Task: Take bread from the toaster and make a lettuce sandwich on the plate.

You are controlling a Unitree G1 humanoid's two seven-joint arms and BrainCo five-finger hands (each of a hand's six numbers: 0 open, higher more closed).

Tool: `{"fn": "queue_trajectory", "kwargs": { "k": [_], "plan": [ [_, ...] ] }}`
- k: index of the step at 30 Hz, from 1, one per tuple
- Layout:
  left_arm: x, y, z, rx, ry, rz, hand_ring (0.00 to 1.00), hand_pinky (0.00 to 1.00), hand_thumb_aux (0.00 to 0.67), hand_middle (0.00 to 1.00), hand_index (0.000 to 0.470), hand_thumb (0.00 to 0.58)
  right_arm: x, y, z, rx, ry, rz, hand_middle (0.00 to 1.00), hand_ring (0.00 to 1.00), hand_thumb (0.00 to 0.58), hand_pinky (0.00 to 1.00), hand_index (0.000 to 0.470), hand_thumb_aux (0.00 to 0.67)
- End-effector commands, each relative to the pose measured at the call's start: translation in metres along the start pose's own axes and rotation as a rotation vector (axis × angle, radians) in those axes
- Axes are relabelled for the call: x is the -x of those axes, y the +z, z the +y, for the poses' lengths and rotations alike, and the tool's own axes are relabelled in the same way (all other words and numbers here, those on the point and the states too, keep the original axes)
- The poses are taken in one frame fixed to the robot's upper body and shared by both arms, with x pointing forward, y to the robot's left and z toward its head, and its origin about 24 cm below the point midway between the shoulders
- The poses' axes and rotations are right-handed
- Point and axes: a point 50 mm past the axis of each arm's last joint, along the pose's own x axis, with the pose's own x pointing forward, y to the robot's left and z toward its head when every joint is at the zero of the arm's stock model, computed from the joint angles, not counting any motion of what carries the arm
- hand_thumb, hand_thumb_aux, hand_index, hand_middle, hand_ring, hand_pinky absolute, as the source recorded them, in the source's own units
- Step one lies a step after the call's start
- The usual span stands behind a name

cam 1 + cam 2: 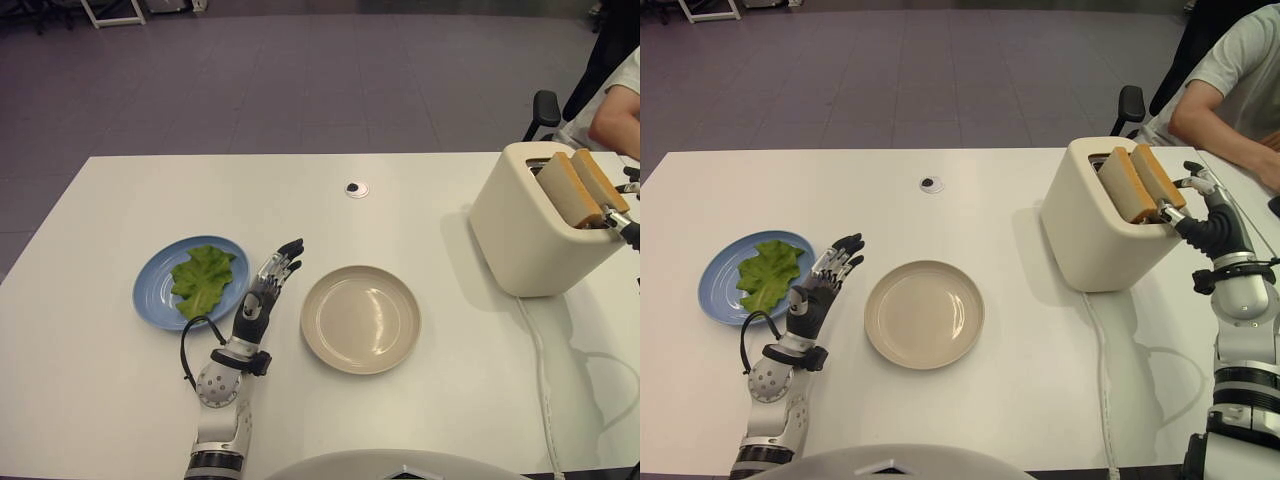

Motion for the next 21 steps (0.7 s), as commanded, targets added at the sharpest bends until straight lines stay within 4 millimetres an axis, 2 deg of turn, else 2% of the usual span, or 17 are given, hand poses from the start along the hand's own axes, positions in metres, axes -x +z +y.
{"fn": "queue_trajectory", "kwargs": {
  "k": [1, 3, 9, 12, 21],
  "plan": [
    [0.002, 0.0, 0.002, -0.005, -0.002, 0.009, 0.0, 0.0, 0.0, 0.0, 0.0, 0.0, 0.001, -0.002, 0.003, -0.013, 0.003, 0.011, 0.0, 0.0, 0.579, 0.0, 0.453, 0.646],
    [0.002, 0.0, 0.002, -0.005, -0.002, 0.009, 0.0, 0.0, 0.0, 0.0, 0.0, 0.0, 0.001, -0.001, 0.003, -0.014, -0.002, 0.009, 0.0, 0.0, 0.58, 0.0, 0.47, 0.67],
    [0.002, 0.0, 0.001, -0.005, -0.004, 0.009, 0.0, 0.0, 0.0, 0.0, 0.0, 0.0, -0.003, 0.004, -0.002, -0.017, -0.046, -0.02, 0.0, 0.0, 0.58, 0.0, 0.47, 0.67],
    [0.002, 0.0, 0.001, -0.006, -0.004, 0.009, 0.0, 0.0, 0.0, 0.0, 0.0, 0.0, -0.009, 0.019, -0.009, -0.071, -0.098, -0.082, 0.0, 0.0, 0.58, 0.0, 0.47, 0.67],
    [-0.002, -0.002, 0.001, -0.005, -0.011, 0.008, 0.0, 0.0, 0.0, 0.0, 0.0, 0.0, -0.017, 0.067, -0.054, -0.286, -0.313, -0.27, 0.0, 0.0, 0.58, 0.0, 0.47, 0.67]
  ]
}}
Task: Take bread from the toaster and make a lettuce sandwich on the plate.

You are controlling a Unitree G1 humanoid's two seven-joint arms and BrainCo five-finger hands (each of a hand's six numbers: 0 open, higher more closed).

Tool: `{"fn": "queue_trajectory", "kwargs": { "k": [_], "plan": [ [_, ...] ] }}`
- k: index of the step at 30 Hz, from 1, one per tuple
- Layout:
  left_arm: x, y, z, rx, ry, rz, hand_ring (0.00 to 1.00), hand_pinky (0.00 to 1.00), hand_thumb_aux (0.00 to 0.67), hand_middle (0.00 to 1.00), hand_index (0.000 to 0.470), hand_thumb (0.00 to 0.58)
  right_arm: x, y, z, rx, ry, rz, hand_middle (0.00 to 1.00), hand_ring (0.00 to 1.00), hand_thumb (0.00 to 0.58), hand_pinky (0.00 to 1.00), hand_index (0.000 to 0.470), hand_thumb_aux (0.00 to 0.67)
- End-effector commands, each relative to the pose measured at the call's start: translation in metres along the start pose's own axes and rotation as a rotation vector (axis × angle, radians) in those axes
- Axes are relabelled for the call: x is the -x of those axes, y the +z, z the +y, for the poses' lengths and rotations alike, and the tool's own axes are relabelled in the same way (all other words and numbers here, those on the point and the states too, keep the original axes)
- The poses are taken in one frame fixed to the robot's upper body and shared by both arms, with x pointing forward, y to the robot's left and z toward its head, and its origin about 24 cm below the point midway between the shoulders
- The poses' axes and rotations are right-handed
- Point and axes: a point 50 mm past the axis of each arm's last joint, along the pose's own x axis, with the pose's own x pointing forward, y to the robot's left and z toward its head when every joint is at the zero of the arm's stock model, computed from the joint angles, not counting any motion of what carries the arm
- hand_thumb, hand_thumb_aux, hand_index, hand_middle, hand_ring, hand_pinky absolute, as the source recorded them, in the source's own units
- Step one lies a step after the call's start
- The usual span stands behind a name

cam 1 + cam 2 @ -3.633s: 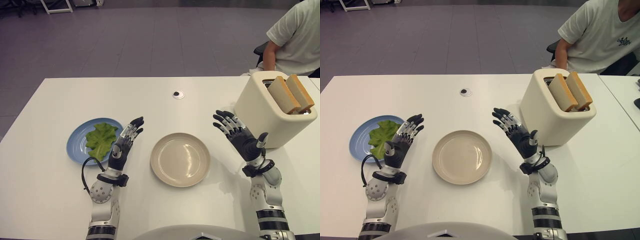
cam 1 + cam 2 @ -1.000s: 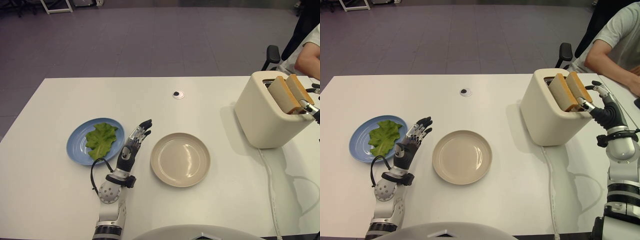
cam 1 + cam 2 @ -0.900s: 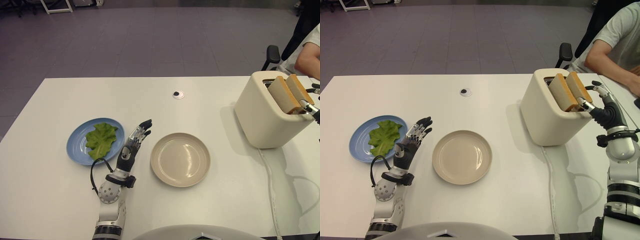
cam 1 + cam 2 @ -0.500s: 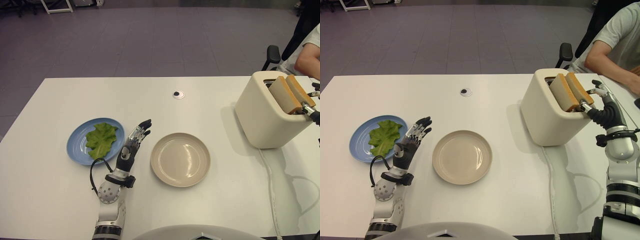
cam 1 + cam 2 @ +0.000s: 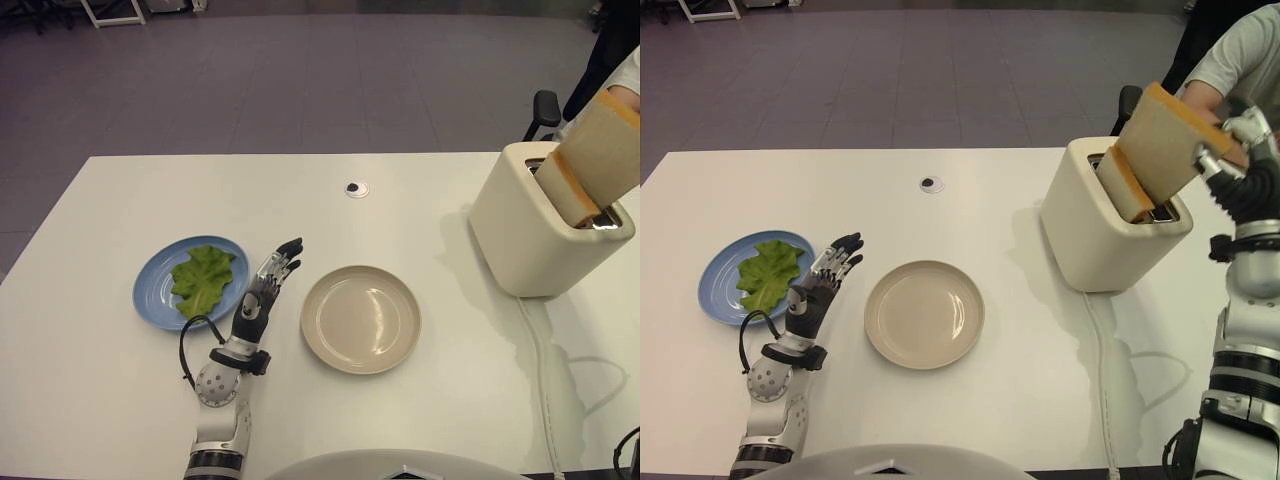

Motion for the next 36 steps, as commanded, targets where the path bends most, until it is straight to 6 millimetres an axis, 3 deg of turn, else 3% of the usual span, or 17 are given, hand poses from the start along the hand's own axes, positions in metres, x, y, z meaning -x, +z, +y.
{"fn": "queue_trajectory", "kwargs": {
  "k": [1, 4, 8, 11, 16, 22, 28, 36],
  "plan": [
    [-0.001, -0.003, -0.001, -0.002, -0.01, 0.014, 0.0, 0.0, 0.0, 0.0, 0.0, 0.0, -0.008, 0.019, -0.01, -0.096, -0.068, -0.064, 0.0, 0.0, 0.58, 0.0, 0.47, 0.67],
    [-0.002, -0.003, -0.001, -0.003, -0.012, 0.015, 0.0, 0.0, 0.0, 0.0, 0.0, 0.0, -0.007, 0.043, 0.001, -0.165, -0.005, -0.156, 0.0, 0.0, 0.58, 0.0, 0.47, 0.67],
    [-0.001, -0.004, 0.002, -0.005, -0.008, 0.017, 0.0, 0.0, 0.0, 0.0, 0.0, 0.0, 0.004, 0.084, 0.058, -0.149, 0.282, -0.329, 0.0, 0.0, 0.58, 0.0, 0.47, 0.67],
    [-0.003, -0.005, 0.003, -0.006, -0.009, 0.017, 0.0, 0.0, 0.0, 0.0, 0.0, 0.0, 0.015, 0.102, 0.094, -0.118, 0.438, -0.424, 0.0, 0.0, 0.58, 0.0, 0.47, 0.67],
    [-0.006, -0.007, 0.005, -0.005, -0.012, 0.011, 0.0, 0.0, 0.0, 0.0, 0.0, 0.0, 0.041, 0.114, 0.153, -0.08, 0.673, -0.513, 0.0, 0.0, 0.58, 0.0, 0.47, 0.67],
    [-0.006, -0.006, 0.006, -0.004, -0.012, 0.004, 0.0, 0.0, 0.0, 0.0, 0.0, 0.0, 0.072, 0.109, 0.205, -0.063, 0.833, -0.564, 0.0, 0.0, 0.58, 0.0, 0.47, 0.67],
    [-0.007, -0.005, 0.005, -0.001, -0.018, -0.001, 0.0, 0.0, 0.0, 0.0, 0.0, 0.0, 0.09, 0.1, 0.225, 0.015, 0.83, -0.638, 0.0, 0.0, 0.58, 0.0, 0.47, 0.67],
    [-0.004, -0.002, 0.003, -0.002, -0.019, -0.003, 0.0, 0.0, 0.0, 0.0, 0.0, 0.0, 0.131, 0.09, 0.222, 0.157, 0.83, -0.763, 0.0, 0.0, 0.58, 0.0, 0.47, 0.67]
  ]
}}
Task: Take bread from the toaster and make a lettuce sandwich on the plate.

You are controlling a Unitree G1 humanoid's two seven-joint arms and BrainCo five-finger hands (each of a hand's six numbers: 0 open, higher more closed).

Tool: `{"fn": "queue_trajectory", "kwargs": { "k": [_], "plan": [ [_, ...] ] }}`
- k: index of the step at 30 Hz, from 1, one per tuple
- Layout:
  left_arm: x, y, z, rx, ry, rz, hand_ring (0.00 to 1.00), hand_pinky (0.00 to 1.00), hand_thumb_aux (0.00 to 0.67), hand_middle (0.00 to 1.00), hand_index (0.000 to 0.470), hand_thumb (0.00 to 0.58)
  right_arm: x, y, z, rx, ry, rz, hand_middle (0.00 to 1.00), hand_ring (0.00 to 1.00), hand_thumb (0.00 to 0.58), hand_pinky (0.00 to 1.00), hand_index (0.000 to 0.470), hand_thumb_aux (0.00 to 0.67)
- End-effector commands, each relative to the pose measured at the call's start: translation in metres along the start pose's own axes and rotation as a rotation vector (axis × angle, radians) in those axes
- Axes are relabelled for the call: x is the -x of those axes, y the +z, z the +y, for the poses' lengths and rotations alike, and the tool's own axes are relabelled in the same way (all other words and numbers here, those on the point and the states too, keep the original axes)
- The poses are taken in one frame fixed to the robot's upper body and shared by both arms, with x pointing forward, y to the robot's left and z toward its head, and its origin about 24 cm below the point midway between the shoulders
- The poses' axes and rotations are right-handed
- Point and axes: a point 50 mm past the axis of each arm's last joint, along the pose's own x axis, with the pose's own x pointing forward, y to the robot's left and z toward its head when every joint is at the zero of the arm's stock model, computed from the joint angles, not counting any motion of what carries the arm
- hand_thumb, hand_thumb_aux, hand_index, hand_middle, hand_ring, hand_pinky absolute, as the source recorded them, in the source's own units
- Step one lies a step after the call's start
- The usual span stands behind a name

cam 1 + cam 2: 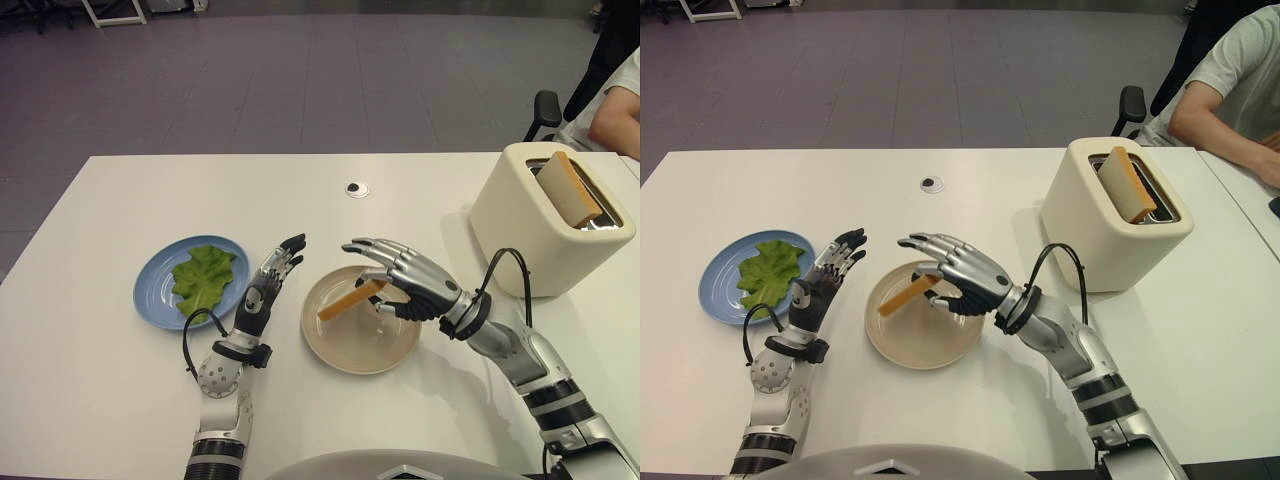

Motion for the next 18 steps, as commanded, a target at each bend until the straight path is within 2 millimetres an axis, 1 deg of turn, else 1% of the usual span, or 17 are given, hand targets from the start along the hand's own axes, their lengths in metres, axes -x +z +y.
{"fn": "queue_trajectory", "kwargs": {
  "k": [1, 5, 6, 7, 8, 9, 10, 11, 12, 13, 18],
  "plan": [
    [0.004, 0.001, 0.0, 0.005, 0.003, 0.015, 0.0, 0.0, 0.0, 0.0, 0.0, 0.0, 0.01, 0.01, 0.006, 0.054, 0.019, -0.045, 0.0, 0.0, 0.58, 0.0, 0.47, 0.67],
    [0.006, 0.002, 0.0, 0.006, 0.005, 0.016, 0.0, 0.0, 0.0, 0.0, 0.0, 0.0, 0.017, 0.014, 0.013, 0.073, 0.034, -0.062, 0.0, 0.0, 0.58, 0.0, 0.47, 0.67],
    [0.006, 0.002, 0.0, 0.006, 0.005, 0.016, 0.0, 0.0, 0.0, 0.0, 0.0, 0.0, 0.018, 0.013, 0.014, 0.077, 0.04, -0.059, 0.0, 0.0, 0.567, 0.0, 0.4, 0.57],
    [0.006, 0.002, -0.001, 0.007, 0.004, 0.016, 0.0, 0.0, 0.0, 0.0, 0.0, 0.0, 0.018, 0.012, 0.015, 0.079, 0.046, -0.055, 0.0, 0.0, 0.526, 0.0, 0.326, 0.465],
    [0.006, 0.003, -0.001, 0.007, 0.004, 0.016, 0.0, 0.0, 0.0, 0.0, 0.0, 0.0, 0.019, 0.012, 0.016, 0.081, 0.048, -0.053, 0.0, 0.0, 0.487, 0.0, 0.282, 0.402],
    [0.006, 0.003, -0.001, 0.007, 0.004, 0.016, 0.0, 0.0, 0.0, 0.0, 0.0, 0.0, 0.019, 0.012, 0.016, 0.083, 0.049, -0.052, 0.0, 0.0, 0.47, 0.0, 0.265, 0.378],
    [0.006, 0.003, -0.001, 0.008, 0.004, 0.016, 0.0, 0.0, 0.0, 0.0, 0.0, 0.0, 0.02, 0.012, 0.017, 0.085, 0.051, -0.051, 0.0, 0.0, 0.42, 0.0, 0.223, 0.318],
    [0.006, 0.003, -0.001, 0.008, 0.004, 0.016, 0.0, 0.0, 0.0, 0.0, 0.0, 0.0, 0.02, 0.011, 0.017, 0.088, 0.053, -0.049, 0.0, 0.0, 0.275, 0.0, 0.129, 0.184],
    [0.006, 0.003, -0.001, 0.008, 0.003, 0.016, 0.0, 0.0, 0.0, 0.0, 0.0, 0.0, 0.02, 0.01, 0.018, 0.09, 0.055, -0.046, 0.0, 0.0, 0.128, 0.0, 0.055, 0.079],
    [0.006, 0.003, -0.001, 0.009, 0.002, 0.017, 0.0, 0.0, 0.0, 0.0, 0.0, 0.0, 0.021, 0.009, 0.018, 0.093, 0.06, -0.042, 0.0, 0.0, 0.0, 0.0, 0.0, 0.0],
    [0.006, 0.003, -0.001, 0.009, 0.002, 0.016, 0.0, 0.0, 0.0, 0.0, 0.0, 0.0, 0.022, 0.004, 0.018, 0.1, 0.073, -0.024, 0.0, 0.0, 0.0, 0.0, 0.0, 0.0]
  ]
}}
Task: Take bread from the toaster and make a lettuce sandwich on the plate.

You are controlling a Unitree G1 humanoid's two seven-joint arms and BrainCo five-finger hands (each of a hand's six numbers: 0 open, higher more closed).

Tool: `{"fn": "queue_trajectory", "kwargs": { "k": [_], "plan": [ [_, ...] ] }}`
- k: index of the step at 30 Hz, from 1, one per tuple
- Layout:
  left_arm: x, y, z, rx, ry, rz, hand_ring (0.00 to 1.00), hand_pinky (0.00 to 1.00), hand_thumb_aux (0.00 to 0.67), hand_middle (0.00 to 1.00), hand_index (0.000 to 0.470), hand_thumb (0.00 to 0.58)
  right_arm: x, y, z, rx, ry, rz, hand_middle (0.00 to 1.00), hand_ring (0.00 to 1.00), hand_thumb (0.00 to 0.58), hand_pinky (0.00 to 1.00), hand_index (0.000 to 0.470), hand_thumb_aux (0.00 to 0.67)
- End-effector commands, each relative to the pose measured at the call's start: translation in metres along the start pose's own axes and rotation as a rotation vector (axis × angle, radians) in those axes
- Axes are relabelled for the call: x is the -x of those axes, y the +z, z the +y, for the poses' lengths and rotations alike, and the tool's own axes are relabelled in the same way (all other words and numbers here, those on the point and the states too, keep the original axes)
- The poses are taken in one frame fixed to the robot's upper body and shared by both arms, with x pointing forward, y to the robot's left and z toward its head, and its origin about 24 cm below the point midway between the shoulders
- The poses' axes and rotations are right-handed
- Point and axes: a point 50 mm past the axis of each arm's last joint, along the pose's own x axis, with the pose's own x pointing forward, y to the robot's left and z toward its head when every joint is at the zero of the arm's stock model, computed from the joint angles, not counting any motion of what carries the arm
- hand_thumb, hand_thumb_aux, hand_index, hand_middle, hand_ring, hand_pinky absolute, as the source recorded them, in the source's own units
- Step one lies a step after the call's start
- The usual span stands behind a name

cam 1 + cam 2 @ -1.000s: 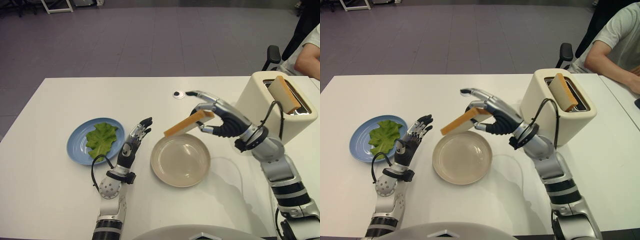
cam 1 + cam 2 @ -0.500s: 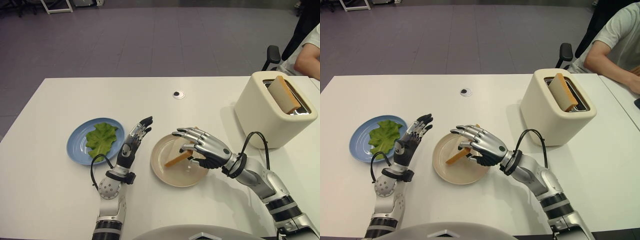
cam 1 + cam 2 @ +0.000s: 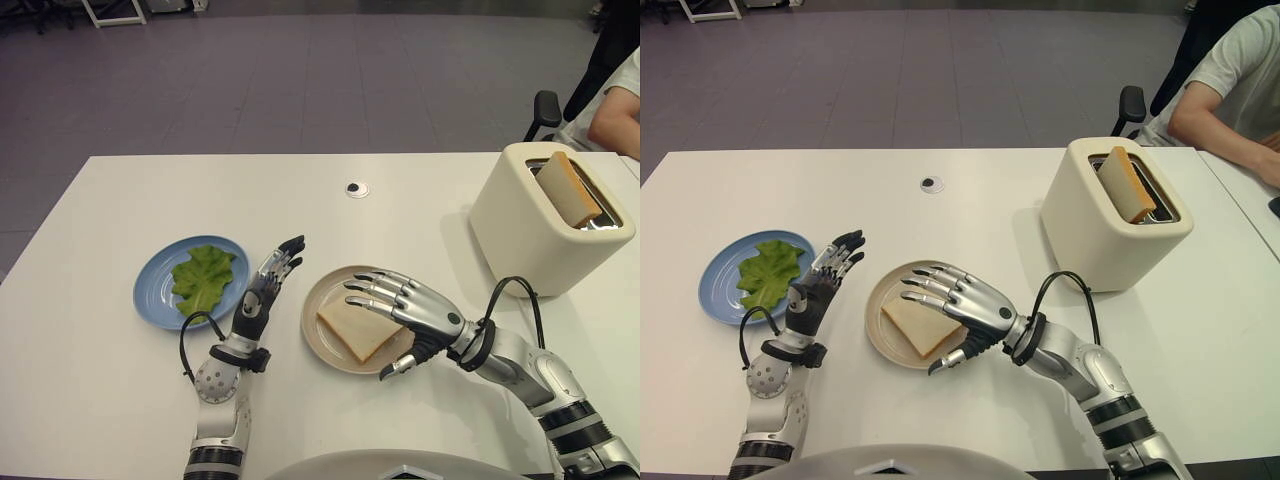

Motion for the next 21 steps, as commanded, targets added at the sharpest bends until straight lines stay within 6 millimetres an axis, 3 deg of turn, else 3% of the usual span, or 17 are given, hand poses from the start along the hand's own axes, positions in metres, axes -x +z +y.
{"fn": "queue_trajectory", "kwargs": {
  "k": [1, 6, 9, 11, 14, 16, 18, 21],
  "plan": [
    [0.001, -0.001, 0.0, 0.008, 0.0, 0.011, 0.0, 0.0, 0.0, 0.0, 0.0, 0.0, 0.002, -0.004, -0.002, 0.01, 0.013, 0.009, 0.0, 0.0, 0.0, 0.0, 0.0, 0.0],
    [0.0, 0.004, 0.0, 0.01, -0.001, -0.005, 0.0, 0.0, 0.0, 0.0, 0.0, 0.0, 0.002, -0.01, -0.017, -0.032, -0.06, 0.034, 0.0, 0.0, 0.0, 0.0, 0.0, 0.0],
    [-0.004, 0.023, 0.0, 0.005, 0.009, -0.054, 0.0, 0.0, 0.0, 0.0, 0.0, 0.0, 0.0, -0.018, -0.036, -0.15, -0.161, 0.061, 0.0, 0.0, 0.0, 0.0, 0.0, 0.0],
    [-0.009, 0.047, 0.003, -0.105, -0.015, -0.084, 0.0, 0.0, 0.0, 0.0, 0.0, 0.0, 0.002, -0.025, -0.05, -0.243, -0.234, 0.084, 0.0, 0.0, 0.0, 0.0, 0.0, 0.0],
    [-0.01, 0.084, 0.02, -0.331, -0.026, -0.056, 0.0, 0.0, 0.0, 0.0, 0.0, 0.0, 0.009, -0.035, -0.06, -0.323, -0.291, 0.121, 0.0, 0.0, 0.0, 0.0, 0.0, 0.0],
    [-0.007, 0.095, 0.037, -0.514, -0.008, 0.047, 0.0, 0.0, 0.0, 0.0, 0.0, 0.0, 0.012, -0.039, -0.061, -0.35, -0.3, 0.139, 0.0, 0.0, 0.0, 0.0, 0.0, 0.0],
    [-0.004, 0.095, 0.056, -0.726, 0.01, 0.174, 0.0, 0.0, 0.0, 0.0, 0.0, 0.0, 0.014, -0.042, -0.06, -0.366, -0.307, 0.155, 0.0, 0.0, 0.0, 0.0, 0.0, 0.0],
    [0.004, 0.079, 0.098, -1.163, 0.029, 0.423, 0.0, 0.0, 0.0, 0.0, 0.0, 0.0, 0.017, -0.047, -0.063, -0.395, -0.34, 0.177, 0.0, 0.0, 0.0, 0.0, 0.0, 0.0]
  ]
}}
